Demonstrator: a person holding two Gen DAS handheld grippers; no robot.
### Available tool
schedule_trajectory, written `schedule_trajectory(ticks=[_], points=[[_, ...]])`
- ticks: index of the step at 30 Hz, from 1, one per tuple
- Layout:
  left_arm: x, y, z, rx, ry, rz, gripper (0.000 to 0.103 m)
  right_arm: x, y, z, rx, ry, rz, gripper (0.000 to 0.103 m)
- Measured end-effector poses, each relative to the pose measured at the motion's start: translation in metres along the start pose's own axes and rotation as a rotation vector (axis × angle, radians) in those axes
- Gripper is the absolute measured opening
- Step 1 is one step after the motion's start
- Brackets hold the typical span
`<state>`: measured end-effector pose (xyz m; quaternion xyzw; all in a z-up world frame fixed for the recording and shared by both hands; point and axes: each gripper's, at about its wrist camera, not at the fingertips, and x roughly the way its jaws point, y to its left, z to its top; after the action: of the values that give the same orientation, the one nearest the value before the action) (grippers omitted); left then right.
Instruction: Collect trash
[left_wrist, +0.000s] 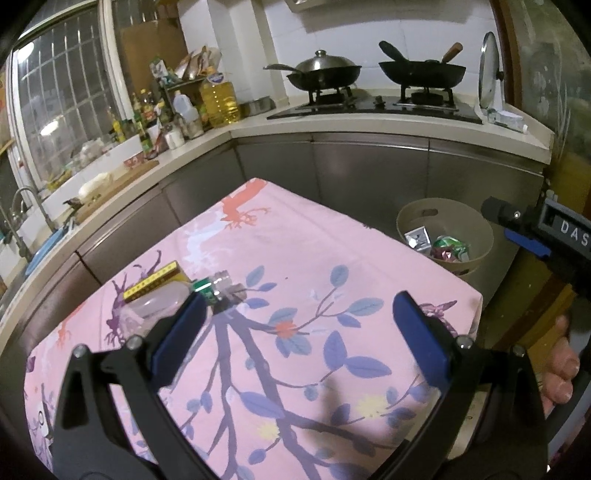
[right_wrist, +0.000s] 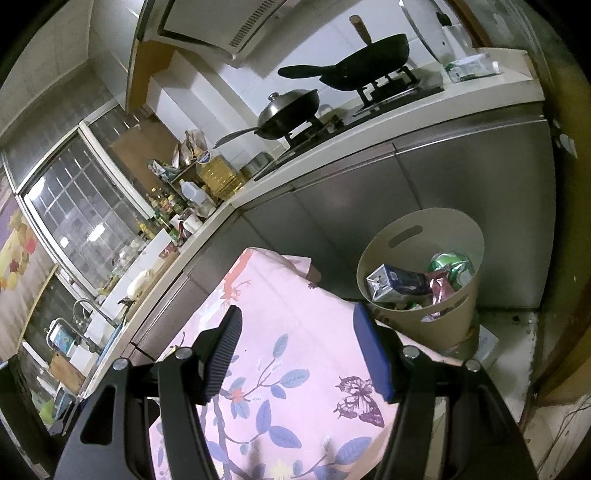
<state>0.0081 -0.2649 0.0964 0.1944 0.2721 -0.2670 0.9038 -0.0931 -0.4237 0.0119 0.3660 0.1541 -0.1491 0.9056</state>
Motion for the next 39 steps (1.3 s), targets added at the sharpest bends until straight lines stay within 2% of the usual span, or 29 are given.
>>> schedule_trajectory(ticks=[12,19,22,26,29,33,35,39], points=[[0.01,0.007,-0.004,-0.019,0.011,0.003,0.097,0.011,0.005,-0.001,-0.009,0.018,-0.004,0.06],[0.023,0.028,-0.015,-0.049,0.03,-0.009,0.097,0.03,0.019,-0.008,-0.061,0.072,0.018,0.06],[0.027,0.051,-0.027,-0.071,0.021,0.004,0.097,0.046,0.033,-0.018,-0.103,0.132,0.062,0.058],[0.033,0.097,-0.051,-0.11,0.03,0.046,0.097,0.081,0.068,-0.04,-0.192,0.259,0.147,0.049],[0.041,0.151,-0.074,-0.206,0.077,0.088,0.097,0.113,0.099,-0.059,-0.24,0.371,0.224,0.045],[0.056,0.225,-0.102,-0.393,0.171,0.114,0.097,0.158,0.146,-0.075,-0.321,0.443,0.297,0.044],[0.058,0.242,-0.11,-0.446,0.182,0.106,0.097,0.191,0.171,-0.074,-0.341,0.467,0.324,0.044],[0.064,0.251,-0.117,-0.491,0.2,0.073,0.097,0.254,0.198,-0.065,-0.366,0.489,0.299,0.044]])
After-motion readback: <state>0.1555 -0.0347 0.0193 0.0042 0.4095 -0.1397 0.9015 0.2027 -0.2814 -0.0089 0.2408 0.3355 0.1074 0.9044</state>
